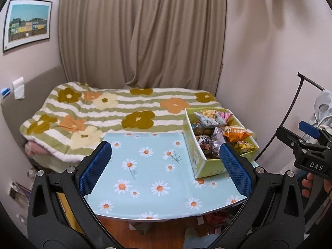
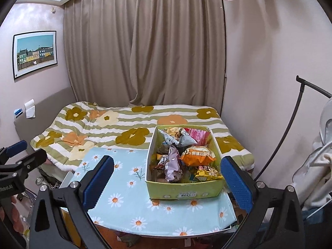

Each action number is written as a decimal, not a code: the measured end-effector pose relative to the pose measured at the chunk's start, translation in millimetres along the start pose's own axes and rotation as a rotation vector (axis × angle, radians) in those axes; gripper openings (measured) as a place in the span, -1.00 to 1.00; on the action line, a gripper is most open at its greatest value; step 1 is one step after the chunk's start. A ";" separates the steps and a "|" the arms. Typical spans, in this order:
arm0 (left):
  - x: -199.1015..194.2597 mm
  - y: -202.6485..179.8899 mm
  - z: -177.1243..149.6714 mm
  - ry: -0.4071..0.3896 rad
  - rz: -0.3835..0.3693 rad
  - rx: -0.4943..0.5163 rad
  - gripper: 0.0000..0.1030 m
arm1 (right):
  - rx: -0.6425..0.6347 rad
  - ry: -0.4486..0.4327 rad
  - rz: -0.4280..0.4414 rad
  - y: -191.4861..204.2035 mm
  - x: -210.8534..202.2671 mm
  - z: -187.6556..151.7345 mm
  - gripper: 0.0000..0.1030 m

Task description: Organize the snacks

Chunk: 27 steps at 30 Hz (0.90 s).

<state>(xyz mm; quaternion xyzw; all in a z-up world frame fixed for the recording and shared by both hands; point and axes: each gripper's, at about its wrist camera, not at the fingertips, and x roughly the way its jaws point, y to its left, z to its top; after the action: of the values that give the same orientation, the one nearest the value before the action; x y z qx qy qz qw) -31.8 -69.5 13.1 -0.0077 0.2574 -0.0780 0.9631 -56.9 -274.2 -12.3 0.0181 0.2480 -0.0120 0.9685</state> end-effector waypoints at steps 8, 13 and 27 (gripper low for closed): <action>-3.9 2.0 0.1 -0.017 -0.010 0.015 1.00 | 0.006 -0.012 -0.015 6.2 -5.6 -2.6 0.98; -2.2 1.2 1.2 -0.016 -0.013 0.015 1.00 | 0.006 -0.010 -0.022 7.9 -2.2 -1.9 0.98; 9.9 4.3 1.8 -0.024 0.017 0.021 1.00 | 0.010 0.006 -0.026 8.3 6.7 -1.0 0.98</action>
<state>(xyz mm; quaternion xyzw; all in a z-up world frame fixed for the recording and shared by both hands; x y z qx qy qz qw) -21.8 -66.9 9.6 0.0034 0.2452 -0.0726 0.9667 -51.2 -266.0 -16.1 0.0196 0.2512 -0.0257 0.9674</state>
